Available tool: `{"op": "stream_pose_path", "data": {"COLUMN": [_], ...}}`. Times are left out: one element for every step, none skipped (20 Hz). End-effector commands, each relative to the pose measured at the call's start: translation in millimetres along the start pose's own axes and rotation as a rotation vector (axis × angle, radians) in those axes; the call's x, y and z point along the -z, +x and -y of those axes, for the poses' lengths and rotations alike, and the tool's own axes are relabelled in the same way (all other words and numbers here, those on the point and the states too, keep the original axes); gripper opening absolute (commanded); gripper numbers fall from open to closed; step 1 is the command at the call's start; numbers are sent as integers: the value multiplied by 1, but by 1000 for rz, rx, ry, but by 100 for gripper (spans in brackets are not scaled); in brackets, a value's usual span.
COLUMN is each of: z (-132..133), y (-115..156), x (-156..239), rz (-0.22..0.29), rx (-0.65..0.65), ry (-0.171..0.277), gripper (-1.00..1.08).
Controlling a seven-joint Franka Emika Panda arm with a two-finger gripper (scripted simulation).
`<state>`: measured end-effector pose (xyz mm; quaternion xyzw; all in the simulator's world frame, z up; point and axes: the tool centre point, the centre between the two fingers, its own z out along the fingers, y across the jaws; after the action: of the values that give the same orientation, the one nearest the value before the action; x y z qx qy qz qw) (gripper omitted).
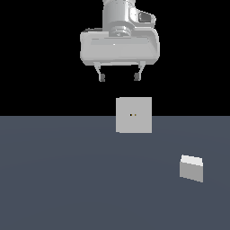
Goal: Plug the charger into the wall socket.
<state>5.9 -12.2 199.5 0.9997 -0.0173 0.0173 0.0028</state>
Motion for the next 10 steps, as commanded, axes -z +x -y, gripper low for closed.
{"op": "stream_pose_path", "data": {"z": [0,0,-1,-2,-3,-5,-8,-10,-14,-17], "y": [0,0,0,-1,-2,-3,-4,-6,-8,-10], "x": [0,0,-1,-2,-3,-5,-7,-9,-12,-15], "rz": [0,0,0,-1,-1,-2,-2,-3,-4,-5], "rx": [0,-1,-3,-7,-13,-20,-29,-40,-52,-66], "ry": [0,0,0,0,-1,-1,-2,-2,-3,-3], "gripper": [100,100,100,100,100,100,100,100,100,100]}}
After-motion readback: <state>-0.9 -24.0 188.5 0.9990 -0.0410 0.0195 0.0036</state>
